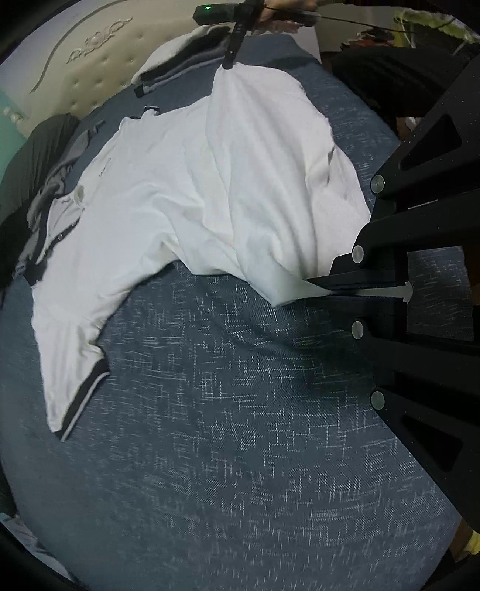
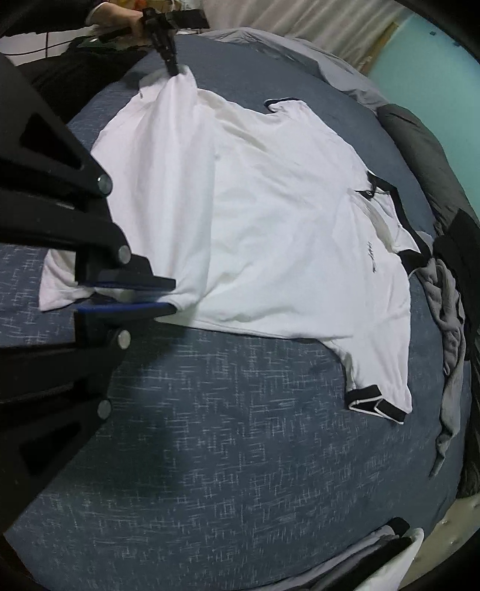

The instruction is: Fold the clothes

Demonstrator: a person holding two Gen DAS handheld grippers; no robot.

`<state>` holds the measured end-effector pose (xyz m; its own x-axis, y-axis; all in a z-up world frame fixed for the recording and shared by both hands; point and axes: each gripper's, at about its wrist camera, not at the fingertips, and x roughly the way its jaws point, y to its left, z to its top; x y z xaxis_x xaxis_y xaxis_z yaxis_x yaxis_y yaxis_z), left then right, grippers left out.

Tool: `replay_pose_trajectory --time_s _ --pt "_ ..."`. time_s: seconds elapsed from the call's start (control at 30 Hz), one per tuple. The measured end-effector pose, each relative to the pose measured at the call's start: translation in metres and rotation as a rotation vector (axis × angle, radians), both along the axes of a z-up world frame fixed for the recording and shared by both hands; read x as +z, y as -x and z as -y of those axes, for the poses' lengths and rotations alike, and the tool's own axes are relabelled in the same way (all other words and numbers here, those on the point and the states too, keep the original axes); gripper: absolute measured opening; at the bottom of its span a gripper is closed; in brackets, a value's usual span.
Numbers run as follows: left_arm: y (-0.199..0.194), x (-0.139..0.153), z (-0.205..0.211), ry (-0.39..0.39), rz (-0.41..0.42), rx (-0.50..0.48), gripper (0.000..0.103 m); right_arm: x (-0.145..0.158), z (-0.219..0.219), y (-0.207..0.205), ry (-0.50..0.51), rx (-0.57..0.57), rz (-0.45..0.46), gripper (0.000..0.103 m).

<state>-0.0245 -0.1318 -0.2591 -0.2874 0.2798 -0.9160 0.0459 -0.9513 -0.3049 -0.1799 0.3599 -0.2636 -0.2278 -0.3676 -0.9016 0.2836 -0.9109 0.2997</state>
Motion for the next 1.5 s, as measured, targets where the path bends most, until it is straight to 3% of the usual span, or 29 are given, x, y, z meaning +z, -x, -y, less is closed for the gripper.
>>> replay_pose_trajectory --time_s 0.03,0.1,0.3,0.57,0.7,0.87,0.93,0.97,1.03,1.13,1.5 --pt "0.000 0.001 0.001 0.000 -0.002 0.001 0.009 0.001 -0.001 0.001 0.007 0.002 0.000 0.024" --pt "-0.001 0.002 0.005 -0.003 -0.006 0.004 0.022 0.002 -0.004 -0.002 0.022 0.015 0.021 0.036" --pt "-0.013 0.006 0.014 -0.015 -0.007 -0.004 0.041 -0.013 -0.008 -0.026 0.010 0.103 0.102 0.037" --pt "-0.028 -0.005 0.002 -0.005 0.030 -0.065 0.044 -0.039 -0.007 -0.047 -0.016 0.138 0.182 0.038" --pt "-0.027 -0.014 -0.003 -0.011 0.038 -0.067 0.044 -0.046 0.002 -0.050 -0.005 0.135 0.193 0.047" --pt "-0.023 -0.017 -0.011 -0.008 0.036 -0.088 0.040 -0.057 0.013 -0.051 -0.034 0.123 0.202 0.047" --pt "-0.023 -0.017 -0.015 0.006 0.034 -0.101 0.019 -0.058 0.015 -0.050 -0.035 0.120 0.199 0.046" --pt "-0.023 -0.017 -0.017 0.013 0.032 -0.107 0.014 -0.058 0.016 -0.051 -0.034 0.122 0.197 0.043" --pt "-0.024 -0.015 -0.018 0.017 0.028 -0.114 0.005 -0.058 0.018 -0.051 -0.034 0.128 0.192 0.022" --pt "-0.026 -0.009 -0.017 0.019 0.019 -0.119 0.002 -0.051 0.021 -0.055 -0.045 0.155 0.180 0.007" --pt "-0.039 0.058 -0.010 0.028 -0.041 -0.176 0.002 0.025 -0.011 -0.065 0.008 0.161 0.073 0.004"
